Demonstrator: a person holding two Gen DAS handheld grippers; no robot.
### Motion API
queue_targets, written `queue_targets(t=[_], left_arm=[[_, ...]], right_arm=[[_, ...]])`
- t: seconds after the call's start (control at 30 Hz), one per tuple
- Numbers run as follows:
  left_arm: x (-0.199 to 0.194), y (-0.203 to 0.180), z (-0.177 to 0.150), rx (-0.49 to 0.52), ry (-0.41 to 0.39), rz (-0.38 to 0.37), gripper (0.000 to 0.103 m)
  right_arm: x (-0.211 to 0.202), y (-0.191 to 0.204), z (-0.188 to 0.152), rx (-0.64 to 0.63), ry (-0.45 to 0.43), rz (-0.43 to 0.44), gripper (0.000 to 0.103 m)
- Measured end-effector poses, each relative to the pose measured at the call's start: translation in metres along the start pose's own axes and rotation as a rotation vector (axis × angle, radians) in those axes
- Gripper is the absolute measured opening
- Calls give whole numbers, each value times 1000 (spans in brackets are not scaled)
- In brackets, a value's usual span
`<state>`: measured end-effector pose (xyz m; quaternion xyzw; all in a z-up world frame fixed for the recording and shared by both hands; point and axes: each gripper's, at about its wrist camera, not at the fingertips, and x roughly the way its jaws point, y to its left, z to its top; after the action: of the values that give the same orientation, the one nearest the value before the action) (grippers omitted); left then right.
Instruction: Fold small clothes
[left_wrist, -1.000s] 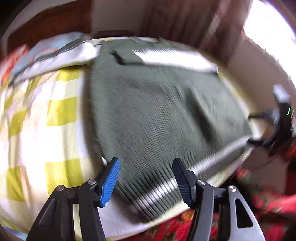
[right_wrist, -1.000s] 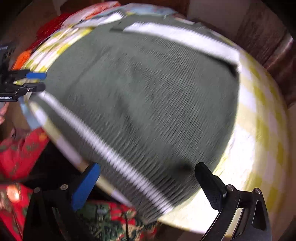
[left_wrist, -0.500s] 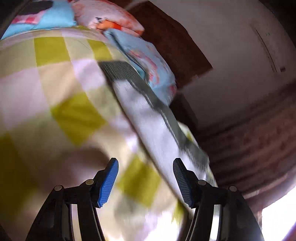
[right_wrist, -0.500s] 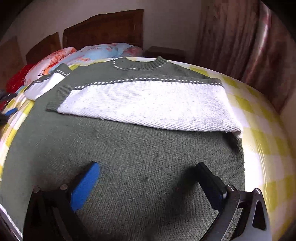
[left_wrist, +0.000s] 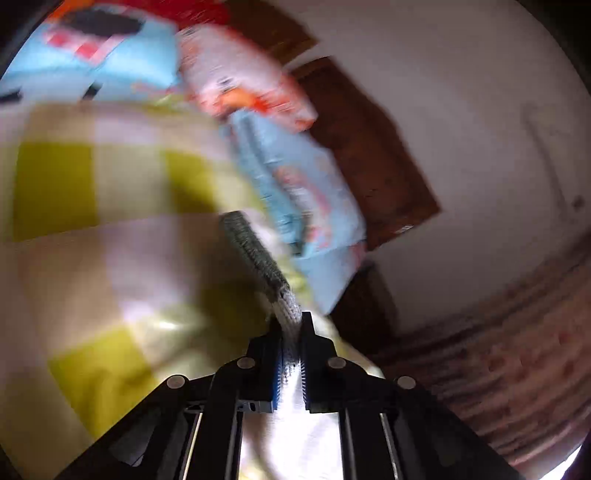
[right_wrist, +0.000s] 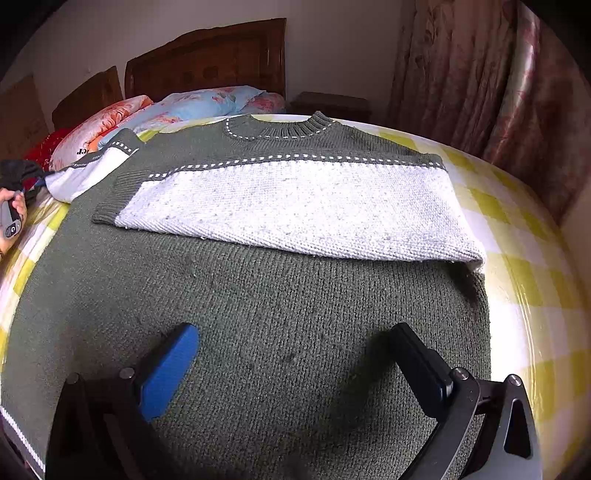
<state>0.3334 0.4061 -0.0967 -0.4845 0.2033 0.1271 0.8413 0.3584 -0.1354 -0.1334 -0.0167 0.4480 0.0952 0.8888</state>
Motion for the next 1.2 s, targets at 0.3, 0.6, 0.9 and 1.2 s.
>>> queue_targets(t=[0.3, 0.6, 0.9, 1.2], left_arm=[[-34, -230, -192, 664, 285, -481, 8], [-1, -231, -331, 841, 603, -375, 16], [-71, -142, -268, 826, 356, -103, 23], [-31, -136, -297, 959, 444, 11, 23]], right_arm=[[-15, -27, -4, 148, -73, 126, 103], [-17, -34, -8, 173, -82, 133, 103], [-16, -36, -7, 189, -91, 154, 103], [-15, -35, -6, 182, -86, 144, 103]])
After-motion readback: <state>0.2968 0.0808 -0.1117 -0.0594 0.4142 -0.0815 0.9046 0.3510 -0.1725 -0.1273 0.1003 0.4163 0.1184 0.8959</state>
